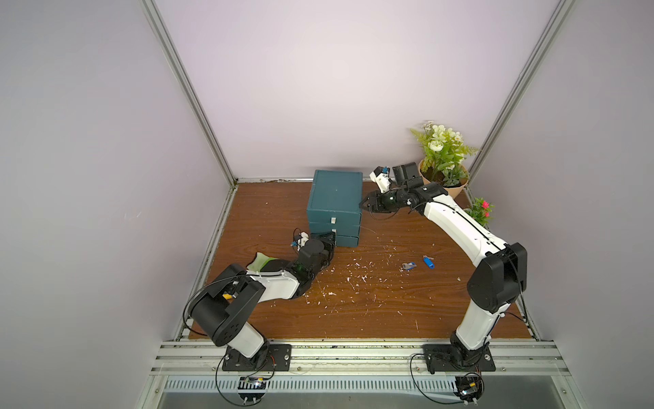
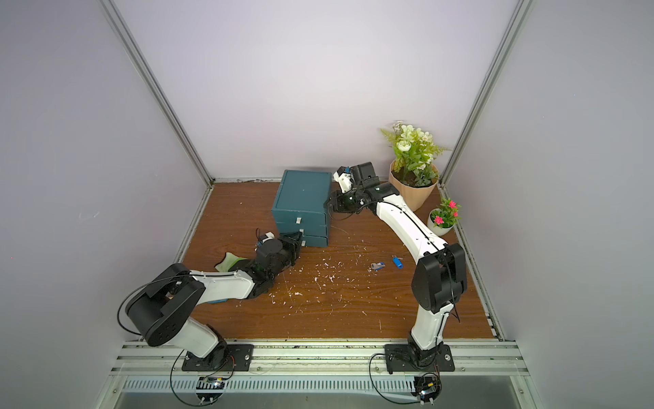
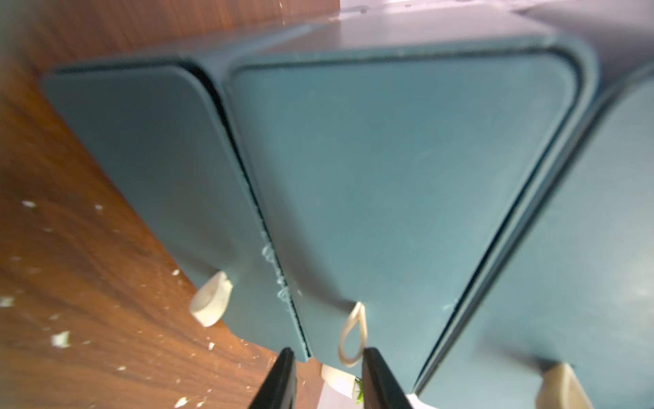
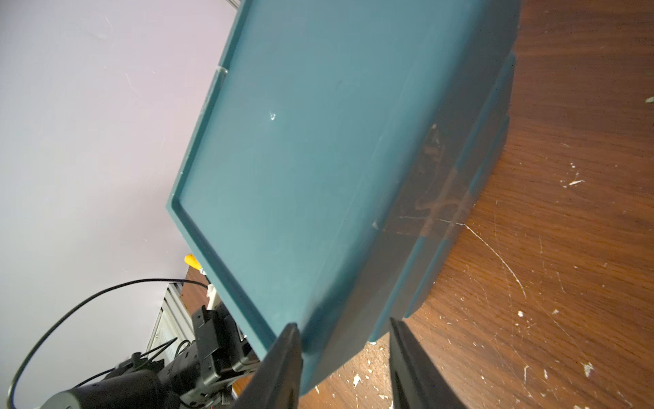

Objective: Take the keys out of the drawer
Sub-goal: Open the drawer in the storage box.

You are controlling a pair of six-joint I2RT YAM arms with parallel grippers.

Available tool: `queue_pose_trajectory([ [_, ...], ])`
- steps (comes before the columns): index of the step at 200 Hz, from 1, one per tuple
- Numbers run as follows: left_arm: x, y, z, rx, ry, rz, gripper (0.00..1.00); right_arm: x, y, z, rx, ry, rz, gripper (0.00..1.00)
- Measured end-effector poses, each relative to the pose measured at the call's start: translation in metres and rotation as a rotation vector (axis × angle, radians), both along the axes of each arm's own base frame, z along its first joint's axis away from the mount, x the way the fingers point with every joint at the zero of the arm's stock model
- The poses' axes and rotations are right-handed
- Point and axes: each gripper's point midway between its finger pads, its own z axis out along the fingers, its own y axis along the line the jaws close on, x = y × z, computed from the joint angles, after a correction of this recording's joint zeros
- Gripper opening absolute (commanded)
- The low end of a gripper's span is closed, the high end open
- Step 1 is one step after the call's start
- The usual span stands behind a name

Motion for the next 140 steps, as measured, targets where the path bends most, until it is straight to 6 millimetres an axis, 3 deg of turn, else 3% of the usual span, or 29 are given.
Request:
queue_pose_trajectory([
  [69,0.005,-0.003,0.01,-0.03,-0.029,-0.002,0.07,-0.005,-0.007,-0.009,-0.027,0.044,-0.008,0.43],
  [106,0.002,-0.001,0.005,-0.03,-0.021,-0.004,0.0,-0.006,-0.007,-0.009,-0.027,0.043,-0.006,0.43],
  [140,-0.008,0.002,0.003,-0.035,-0.02,-0.018,0.0,-0.004,-0.006,-0.008,-0.028,0.046,-0.003,0.43],
])
